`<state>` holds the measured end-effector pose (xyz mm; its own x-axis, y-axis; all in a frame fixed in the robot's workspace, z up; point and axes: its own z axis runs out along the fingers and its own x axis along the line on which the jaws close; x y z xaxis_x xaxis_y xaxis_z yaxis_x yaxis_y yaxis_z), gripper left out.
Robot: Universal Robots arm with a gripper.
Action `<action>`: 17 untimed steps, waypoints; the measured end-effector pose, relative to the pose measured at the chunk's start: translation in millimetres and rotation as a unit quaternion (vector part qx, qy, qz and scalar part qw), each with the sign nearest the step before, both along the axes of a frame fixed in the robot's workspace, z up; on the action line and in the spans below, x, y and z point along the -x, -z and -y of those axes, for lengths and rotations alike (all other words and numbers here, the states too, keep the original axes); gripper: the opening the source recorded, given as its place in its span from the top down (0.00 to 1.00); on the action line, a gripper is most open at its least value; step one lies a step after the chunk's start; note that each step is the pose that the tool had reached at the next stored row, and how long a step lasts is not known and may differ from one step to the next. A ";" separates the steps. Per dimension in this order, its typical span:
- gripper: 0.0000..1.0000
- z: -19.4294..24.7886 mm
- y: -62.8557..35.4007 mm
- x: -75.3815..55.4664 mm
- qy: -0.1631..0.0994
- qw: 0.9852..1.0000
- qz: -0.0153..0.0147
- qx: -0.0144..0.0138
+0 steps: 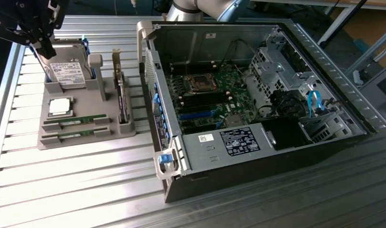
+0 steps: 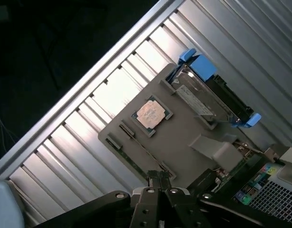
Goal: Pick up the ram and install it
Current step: 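Pick up the ram and move it above insertion slot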
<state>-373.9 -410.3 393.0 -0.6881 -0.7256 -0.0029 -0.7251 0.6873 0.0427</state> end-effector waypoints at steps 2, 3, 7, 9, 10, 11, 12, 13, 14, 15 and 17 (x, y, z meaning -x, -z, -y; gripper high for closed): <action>0.90 0.0 0.0 0.0 -0.020 1.000 0.000 0.000; 0.90 0.0 0.0 0.0 -0.044 0.999 0.000 0.000; 0.90 0.0 0.0 0.1 -0.098 0.995 0.000 0.000; 0.90 0.0 0.0 0.0 -0.124 0.992 0.000 0.000; 0.90 0.0 0.0 0.0 -0.136 0.991 0.000 0.000; 0.90 0.0 0.0 0.0 -0.150 0.989 0.000 0.000; 0.90 0.0 0.0 0.0 -0.158 0.987 0.000 0.000; 0.90 0.0 0.0 0.1 -0.173 0.985 0.000 0.000; 0.90 0.0 0.0 0.0 -0.181 0.984 0.000 0.000; 0.90 0.0 0.0 0.0 -0.188 0.982 0.000 0.000; 0.90 0.0 0.0 0.0 -0.212 0.977 0.000 0.000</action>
<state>-373.9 -410.3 393.0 -0.3250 -0.9457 -0.0029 -0.9449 0.3246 0.0427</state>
